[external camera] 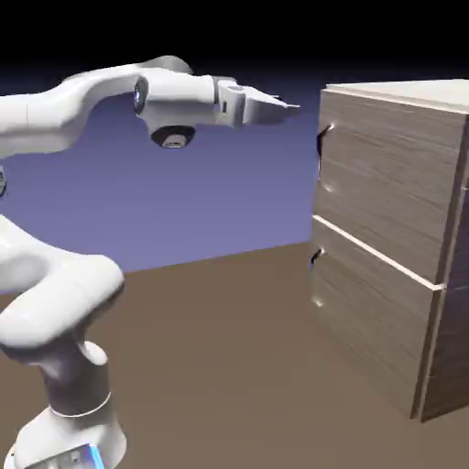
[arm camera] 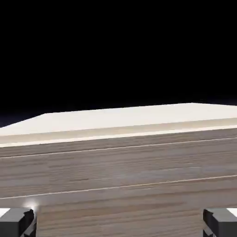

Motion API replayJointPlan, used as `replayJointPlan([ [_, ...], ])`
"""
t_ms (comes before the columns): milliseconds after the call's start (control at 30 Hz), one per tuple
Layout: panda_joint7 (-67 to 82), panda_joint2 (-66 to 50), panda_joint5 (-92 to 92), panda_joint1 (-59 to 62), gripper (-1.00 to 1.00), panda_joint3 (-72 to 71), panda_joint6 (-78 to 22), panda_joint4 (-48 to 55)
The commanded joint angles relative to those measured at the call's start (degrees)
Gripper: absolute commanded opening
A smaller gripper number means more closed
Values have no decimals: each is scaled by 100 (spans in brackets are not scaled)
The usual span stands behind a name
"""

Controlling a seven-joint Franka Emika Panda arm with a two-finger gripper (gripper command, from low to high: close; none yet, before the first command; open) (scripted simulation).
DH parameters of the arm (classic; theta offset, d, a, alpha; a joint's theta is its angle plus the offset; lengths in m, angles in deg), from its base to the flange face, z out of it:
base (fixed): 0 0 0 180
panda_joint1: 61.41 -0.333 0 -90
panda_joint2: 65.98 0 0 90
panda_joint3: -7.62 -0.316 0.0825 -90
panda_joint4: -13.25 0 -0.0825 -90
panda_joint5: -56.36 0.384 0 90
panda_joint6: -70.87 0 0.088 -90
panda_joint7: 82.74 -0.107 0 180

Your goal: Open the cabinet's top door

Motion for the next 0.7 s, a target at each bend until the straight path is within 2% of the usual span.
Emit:
replayJointPlan([
  [0, 128, 71, 250, 114, 0, -126, -12, 59],
  [600, 2440, 1346, 4740, 2159, 0, -2403, -226, 1116],
  [667, 2445, 1348, 4749, 2163, 0, -2407, -226, 1118],
])
